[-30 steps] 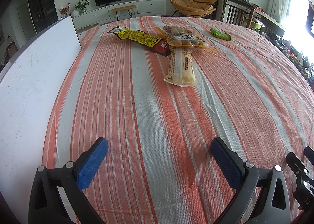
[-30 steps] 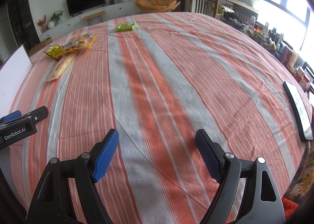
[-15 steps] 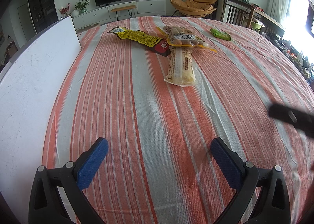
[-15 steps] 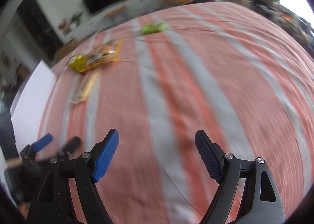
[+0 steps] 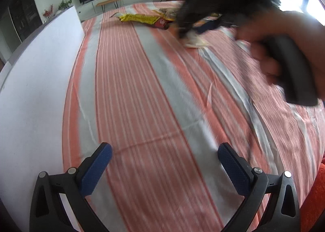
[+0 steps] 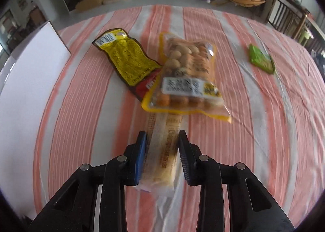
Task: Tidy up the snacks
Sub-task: 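Grasp the long cream bread pack with the right gripper, then hold the bread pack with the right gripper while the left grasps the yellow sausage pack, then carry both packs over the white box and open both grippers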
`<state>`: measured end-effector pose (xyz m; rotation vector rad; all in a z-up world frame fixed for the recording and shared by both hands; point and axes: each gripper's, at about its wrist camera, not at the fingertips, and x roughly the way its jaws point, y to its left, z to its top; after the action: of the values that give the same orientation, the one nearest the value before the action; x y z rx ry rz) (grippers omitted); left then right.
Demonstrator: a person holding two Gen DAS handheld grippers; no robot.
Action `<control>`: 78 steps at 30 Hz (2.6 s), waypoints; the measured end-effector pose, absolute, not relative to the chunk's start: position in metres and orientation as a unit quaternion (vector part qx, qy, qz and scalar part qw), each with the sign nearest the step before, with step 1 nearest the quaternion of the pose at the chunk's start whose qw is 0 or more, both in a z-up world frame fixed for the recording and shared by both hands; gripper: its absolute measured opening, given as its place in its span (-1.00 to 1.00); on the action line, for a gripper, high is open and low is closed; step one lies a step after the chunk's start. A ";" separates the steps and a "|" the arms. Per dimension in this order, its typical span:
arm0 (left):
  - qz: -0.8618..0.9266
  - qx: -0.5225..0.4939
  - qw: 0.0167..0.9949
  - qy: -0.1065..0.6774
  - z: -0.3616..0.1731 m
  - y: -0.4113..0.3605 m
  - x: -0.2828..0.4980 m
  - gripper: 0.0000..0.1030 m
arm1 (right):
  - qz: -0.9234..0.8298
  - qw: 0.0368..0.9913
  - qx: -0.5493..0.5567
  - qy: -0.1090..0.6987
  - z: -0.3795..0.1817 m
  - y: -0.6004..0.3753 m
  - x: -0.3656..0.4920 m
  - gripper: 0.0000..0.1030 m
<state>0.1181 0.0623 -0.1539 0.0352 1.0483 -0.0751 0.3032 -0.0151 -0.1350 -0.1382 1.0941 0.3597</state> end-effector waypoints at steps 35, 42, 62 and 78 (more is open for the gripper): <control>-0.079 -0.072 0.831 0.546 -0.149 0.072 0.290 -0.26 | 0.122 0.902 -0.015 0.414 -0.144 -0.173 0.159 -0.25; -0.102 -0.075 0.832 0.539 -0.153 0.072 0.203 0.52 | 0.095 0.904 0.028 0.415 -0.143 -0.189 0.142 -0.28; -0.141 -0.062 0.847 0.508 -0.135 0.039 0.166 -0.48 | 0.078 0.863 -0.043 0.498 -0.136 -0.162 0.157 -0.41; -0.117 -0.229 0.890 0.377 0.011 0.219 0.063 -0.47 | 0.269 0.862 0.118 0.413 -0.002 -0.093 0.100 -0.41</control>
<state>0.0634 0.2194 0.0106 -0.4759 0.7827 -0.2439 0.1003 -0.0929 -0.0015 0.2477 0.8655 0.5641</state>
